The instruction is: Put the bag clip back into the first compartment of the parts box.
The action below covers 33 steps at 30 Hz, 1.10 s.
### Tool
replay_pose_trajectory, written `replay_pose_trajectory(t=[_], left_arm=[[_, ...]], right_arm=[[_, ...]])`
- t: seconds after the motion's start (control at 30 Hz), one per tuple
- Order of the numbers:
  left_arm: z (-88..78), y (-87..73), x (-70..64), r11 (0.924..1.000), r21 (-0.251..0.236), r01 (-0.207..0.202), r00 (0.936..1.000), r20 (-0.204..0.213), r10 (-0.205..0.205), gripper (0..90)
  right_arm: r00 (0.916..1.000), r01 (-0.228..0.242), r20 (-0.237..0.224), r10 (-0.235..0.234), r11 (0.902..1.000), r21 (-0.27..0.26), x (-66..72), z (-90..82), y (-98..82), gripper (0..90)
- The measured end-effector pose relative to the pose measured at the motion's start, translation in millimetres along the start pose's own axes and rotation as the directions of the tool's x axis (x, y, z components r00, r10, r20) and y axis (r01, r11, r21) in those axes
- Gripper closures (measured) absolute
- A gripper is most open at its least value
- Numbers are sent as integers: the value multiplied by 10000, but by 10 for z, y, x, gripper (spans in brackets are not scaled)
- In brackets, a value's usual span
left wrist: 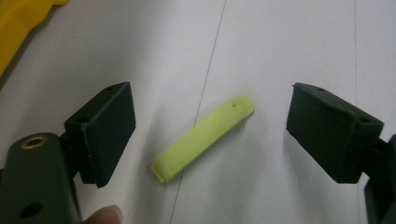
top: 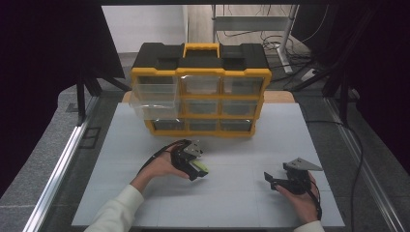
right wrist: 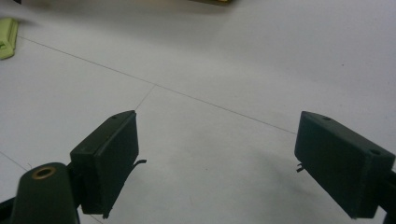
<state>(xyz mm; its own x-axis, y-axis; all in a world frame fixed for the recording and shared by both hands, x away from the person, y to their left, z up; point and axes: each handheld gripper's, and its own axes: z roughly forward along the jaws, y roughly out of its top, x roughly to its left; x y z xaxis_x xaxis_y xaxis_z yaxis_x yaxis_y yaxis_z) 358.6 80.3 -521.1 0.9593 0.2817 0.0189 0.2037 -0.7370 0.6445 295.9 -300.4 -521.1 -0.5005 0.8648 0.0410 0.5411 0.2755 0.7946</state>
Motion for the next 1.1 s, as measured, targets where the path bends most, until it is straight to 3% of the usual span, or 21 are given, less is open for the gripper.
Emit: replay_pose_trajectory(t=[0.13,0.17,0.27,0.37,0.43,0.57,0.6,0.63,0.7,0.9,0.93,1.1], left_arm=[[29,-1,-7,9999,100,-71,9999,113,70,163],[26,1,3,9993,286,-249,9996,167,244,174],[54,-5,-9,9998,170,-91,9996,262,86,182],[51,-9,30,9981,455,-423,9984,385,406,189],[76,-16,21,9993,317,-207,9989,417,194,200],[96,-28,44,9982,516,-317,9983,502,291,229],[109,-35,37,9992,381,-120,9987,496,101,244],[105,-38,50,9984,503,-245,9983,535,218,261],[106,-45,53,9991,412,-100,9984,565,77,274],[78,-47,59,9989,461,-113,9985,534,88,374],[67,-45,66,9980,572,-255,9983,545,224,403],[55,-32,20,9983,568,-163,9977,671,124,540]], right_arm=[[10000,-8,-4,8,10000,1,-1,-1,-1,137],[10000,-7,-3,7,10000,0,-1,-1,-1,137],[10000,0,-5,0,10000,1,0,-1,-1,137],[10000,-11,-5,11,10000,8,-1,1,-1,137],[10000,3,-1,-3,10000,20,-1,4,-2,137],[10000,-2,-4,2,10000,17,0,3,-2,137],[10000,-3,-2,3,10000,17,-1,3,-2,137],[10000,-4,-2,4,10000,18,-1,3,-2,137],[10000,6,0,-6,10000,19,-1,4,-2,137],[10000,7,9,-7,10000,-10,-5,-2,-3,136],[10000,3,5,-3,10000,-8,-5,-3,-2,136],[10000,-7,16,7,10000,-19,-4,-8,-1,136]])
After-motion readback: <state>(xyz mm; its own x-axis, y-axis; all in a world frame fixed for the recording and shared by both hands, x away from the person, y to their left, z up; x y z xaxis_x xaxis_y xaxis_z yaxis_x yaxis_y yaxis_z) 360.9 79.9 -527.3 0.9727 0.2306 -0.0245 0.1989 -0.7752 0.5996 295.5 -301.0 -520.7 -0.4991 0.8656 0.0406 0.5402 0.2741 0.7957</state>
